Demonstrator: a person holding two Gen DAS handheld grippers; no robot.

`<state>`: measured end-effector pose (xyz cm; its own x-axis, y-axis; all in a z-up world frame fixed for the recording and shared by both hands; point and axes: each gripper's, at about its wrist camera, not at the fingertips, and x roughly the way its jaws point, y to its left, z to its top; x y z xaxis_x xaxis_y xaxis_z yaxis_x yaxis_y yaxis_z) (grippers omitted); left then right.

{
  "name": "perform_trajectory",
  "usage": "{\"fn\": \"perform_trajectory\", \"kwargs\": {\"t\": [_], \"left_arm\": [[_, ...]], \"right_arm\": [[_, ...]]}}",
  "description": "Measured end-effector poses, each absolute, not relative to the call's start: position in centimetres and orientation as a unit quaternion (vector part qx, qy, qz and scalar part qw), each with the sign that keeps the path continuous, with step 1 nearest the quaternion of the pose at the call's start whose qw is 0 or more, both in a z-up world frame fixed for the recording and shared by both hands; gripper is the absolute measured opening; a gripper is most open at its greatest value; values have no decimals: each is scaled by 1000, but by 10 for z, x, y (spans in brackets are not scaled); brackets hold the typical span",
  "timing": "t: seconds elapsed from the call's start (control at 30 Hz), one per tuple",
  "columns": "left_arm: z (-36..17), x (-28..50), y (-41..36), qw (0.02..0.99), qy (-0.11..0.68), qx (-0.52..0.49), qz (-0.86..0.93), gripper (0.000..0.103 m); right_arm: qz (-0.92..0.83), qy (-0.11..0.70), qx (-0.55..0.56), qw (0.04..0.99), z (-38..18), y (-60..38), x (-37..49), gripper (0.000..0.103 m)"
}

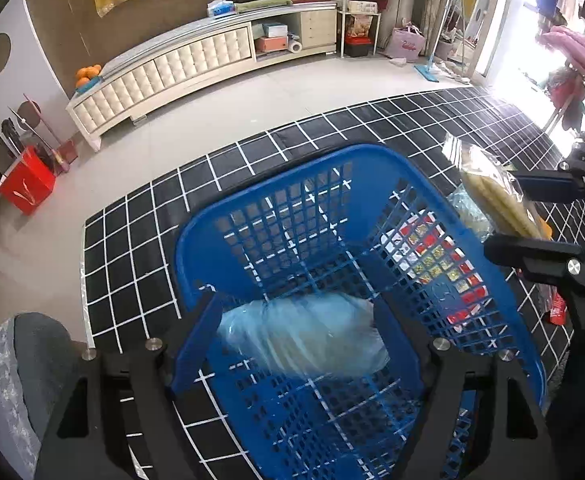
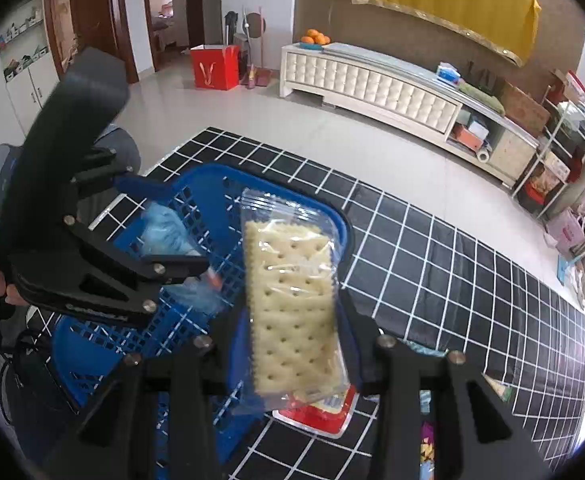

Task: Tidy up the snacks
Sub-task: 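Carry the pastry bag and cracker pack over the blue basket with both grippers, then open the left gripper over the basket while the right gripper releases the cracker pack inside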

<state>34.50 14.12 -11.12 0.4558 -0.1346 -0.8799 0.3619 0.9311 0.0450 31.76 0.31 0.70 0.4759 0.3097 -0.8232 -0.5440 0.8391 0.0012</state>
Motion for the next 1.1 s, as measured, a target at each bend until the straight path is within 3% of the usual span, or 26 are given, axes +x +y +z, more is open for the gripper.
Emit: {"fn": "perform_trajectory", "kwargs": {"t": [0.43, 0.53, 0.93, 1.03, 1.1], "left_arm": [[-73, 300, 163, 875, 449, 123, -132, 76], [-68, 292, 171, 879, 439, 133, -127, 81], [-81, 290, 193, 879, 446, 122, -114, 84], [-86, 291, 195, 878, 450, 117, -115, 84], [-87, 291, 194, 878, 451, 118, -113, 85]], "right_arm": [[259, 440, -148, 847, 26, 20, 315, 45], [264, 443, -161, 841, 25, 29, 317, 45], [258, 462, -261, 808, -8, 83, 351, 45], [257, 484, -269, 792, -23, 85, 363, 54], [255, 478, -269, 796, -24, 83, 364, 84]]}}
